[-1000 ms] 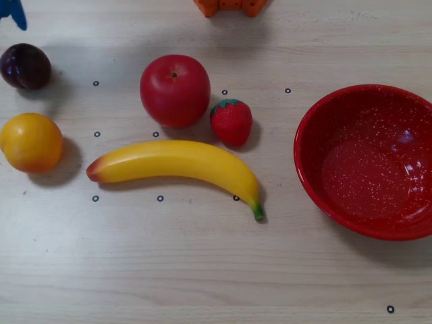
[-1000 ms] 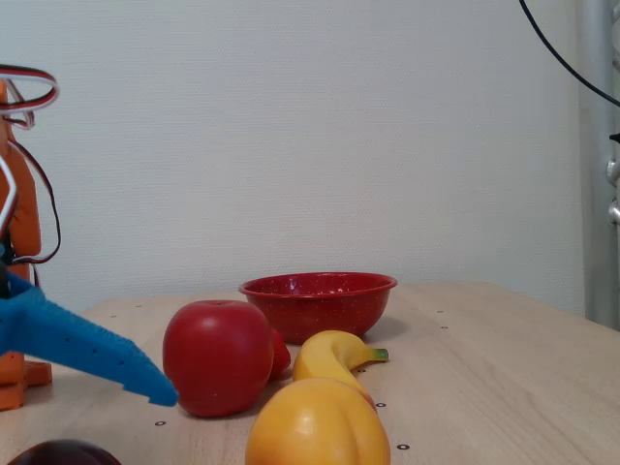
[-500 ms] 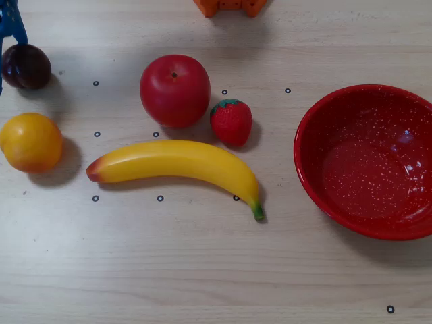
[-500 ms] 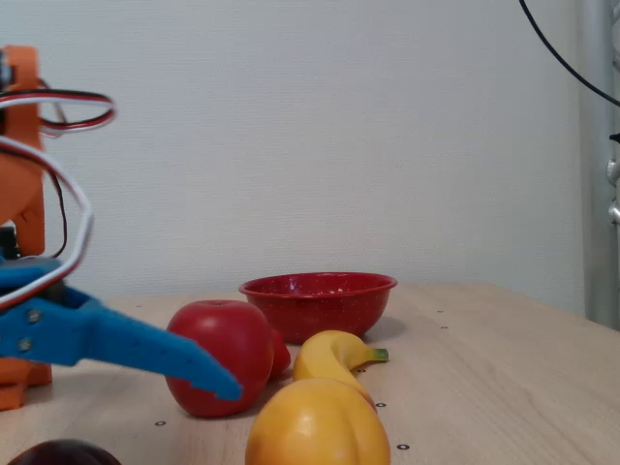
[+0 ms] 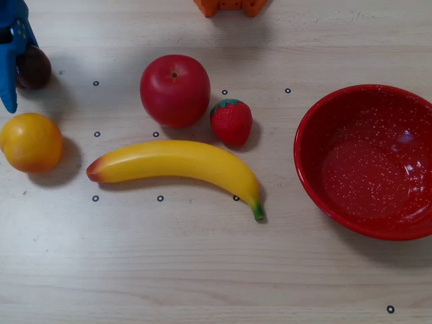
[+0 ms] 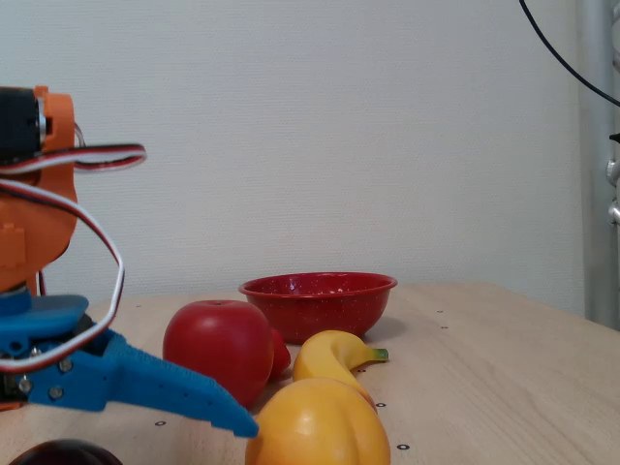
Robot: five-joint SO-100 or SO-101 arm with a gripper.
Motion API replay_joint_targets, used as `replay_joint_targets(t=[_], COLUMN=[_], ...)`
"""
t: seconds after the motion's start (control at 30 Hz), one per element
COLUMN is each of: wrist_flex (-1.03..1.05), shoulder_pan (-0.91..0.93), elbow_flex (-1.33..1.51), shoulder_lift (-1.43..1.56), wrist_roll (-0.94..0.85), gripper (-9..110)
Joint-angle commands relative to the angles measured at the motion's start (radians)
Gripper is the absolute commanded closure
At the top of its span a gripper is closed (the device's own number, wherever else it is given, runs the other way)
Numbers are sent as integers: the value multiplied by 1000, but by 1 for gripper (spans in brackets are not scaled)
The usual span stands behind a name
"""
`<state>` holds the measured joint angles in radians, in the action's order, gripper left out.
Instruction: Put plum in the red bowl.
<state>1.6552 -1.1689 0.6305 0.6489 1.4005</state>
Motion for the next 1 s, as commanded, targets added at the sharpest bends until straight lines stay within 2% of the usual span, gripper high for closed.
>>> replay_joint_targets(t=[0.0,0.97], wrist_flex=[-17,-40], shoulder_pan=[25,15], elbow_flex=[-86,-78], shoulder_lift=[49,49], wrist_roll=[0,11], gripper=[36,39])
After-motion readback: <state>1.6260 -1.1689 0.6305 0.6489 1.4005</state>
